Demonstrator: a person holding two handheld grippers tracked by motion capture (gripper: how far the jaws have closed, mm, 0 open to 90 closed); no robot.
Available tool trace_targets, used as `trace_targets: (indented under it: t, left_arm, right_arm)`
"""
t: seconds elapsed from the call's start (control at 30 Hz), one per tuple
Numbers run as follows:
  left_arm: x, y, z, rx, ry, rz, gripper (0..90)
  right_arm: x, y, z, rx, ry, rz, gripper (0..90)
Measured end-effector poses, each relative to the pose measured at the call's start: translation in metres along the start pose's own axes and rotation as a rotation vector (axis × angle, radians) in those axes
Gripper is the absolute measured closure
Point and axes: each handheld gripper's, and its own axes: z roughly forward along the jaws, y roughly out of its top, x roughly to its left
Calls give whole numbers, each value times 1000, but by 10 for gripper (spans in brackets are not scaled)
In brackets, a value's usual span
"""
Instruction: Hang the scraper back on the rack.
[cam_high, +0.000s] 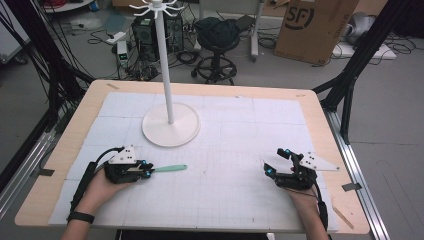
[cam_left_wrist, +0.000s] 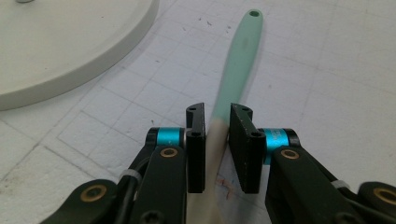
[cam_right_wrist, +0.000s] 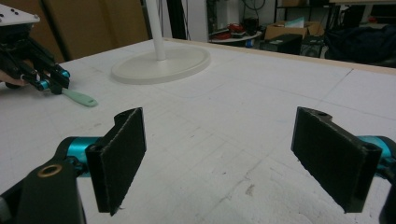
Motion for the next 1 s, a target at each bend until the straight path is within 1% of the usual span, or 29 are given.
trace_targets:
  t: [0.07, 0.17, 0.23, 0.37, 0.43, 0.53, 0.63, 0.77, 0.83, 0.9, 1.0]
  left_arm:
    - [0, 0, 0, 1, -1, 0, 774]
    - [0, 0, 0, -2, -5, -11, 784]
    - [0, 1, 0, 4, -7, -3, 792]
    - [1, 2, -1, 4, -18, -30, 809]
    - [0, 2, -3, 4, -12, -35, 809]
    - [1, 4, -9, -27, -10, -48, 811]
    - [1, 9, -17, -55, 3, -65, 811]
    - [2, 18, -29, -121, 10, -82, 811]
    - [3, 23, -35, -145, 8, -98, 811]
    - [4, 31, -42, -168, 15, -109, 810]
    - [7, 44, -54, -182, 28, -99, 810]
  right_arm:
    - [0, 0, 0, 0, 0, 3, 170]
    - [1, 0, 0, 0, 1, -1, 171]
    - [1, 0, 0, -3, -4, -4, 172]
    - [0, 0, -1, -6, -7, 0, 174]
    - [0, 0, 0, -3, -5, 0, 175]
    - [0, 0, 0, -4, -6, 1, 176]
    - [0, 0, -1, -6, -9, 1, 177]
    - [0, 0, -1, -5, -10, 6, 178]
    - [0, 0, -1, -5, -10, 5, 178]
    - [0, 0, -1, -4, -9, 4, 178]
    - [0, 0, -1, -5, -8, 7, 178]
